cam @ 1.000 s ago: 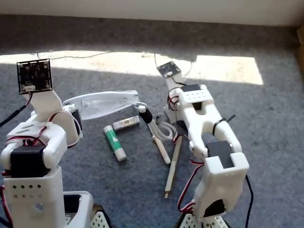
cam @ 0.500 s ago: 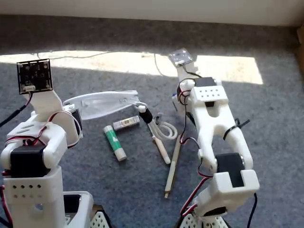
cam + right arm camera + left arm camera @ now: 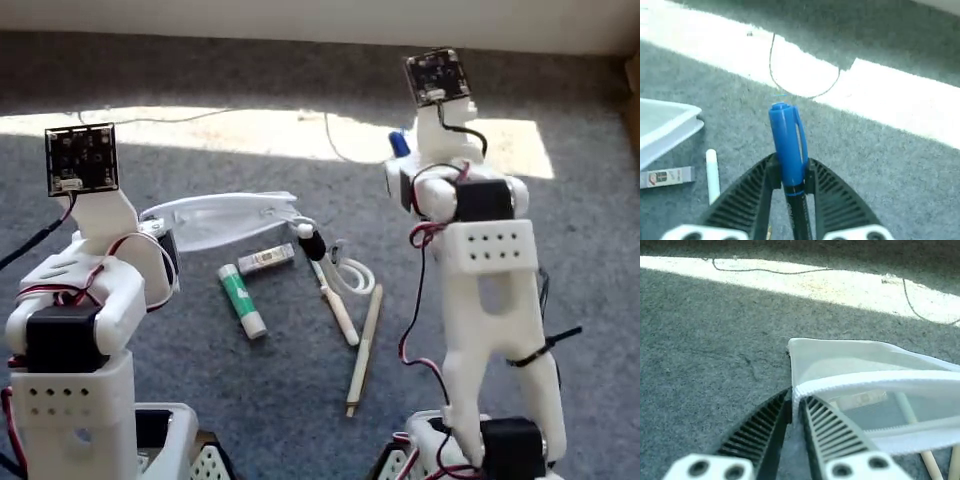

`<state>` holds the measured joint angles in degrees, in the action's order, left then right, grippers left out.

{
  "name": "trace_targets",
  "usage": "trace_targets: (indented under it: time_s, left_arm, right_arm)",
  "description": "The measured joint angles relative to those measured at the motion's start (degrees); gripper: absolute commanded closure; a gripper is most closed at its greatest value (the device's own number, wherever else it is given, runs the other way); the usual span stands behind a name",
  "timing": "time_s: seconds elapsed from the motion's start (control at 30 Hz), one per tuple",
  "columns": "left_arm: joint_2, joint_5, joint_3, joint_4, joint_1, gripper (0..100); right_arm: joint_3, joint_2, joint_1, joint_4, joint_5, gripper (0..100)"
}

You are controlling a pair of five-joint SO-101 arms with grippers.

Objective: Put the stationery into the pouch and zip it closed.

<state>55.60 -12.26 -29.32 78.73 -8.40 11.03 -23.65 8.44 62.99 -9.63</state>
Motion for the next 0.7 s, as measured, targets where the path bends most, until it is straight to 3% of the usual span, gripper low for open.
trace_targets:
  time_s: [0.33,0.7]
  left_arm:
    - [-3.5,0.0,2.5,0.0,0.3,99]
    - [-20.3,0.1,15.6,-0.4,0.1,99]
  right_arm:
    - [0.0,-14.1,4.2,1.1,14.7,98.8]
    - [0.0,-24.0,13.1,0.5,16.9,98.8]
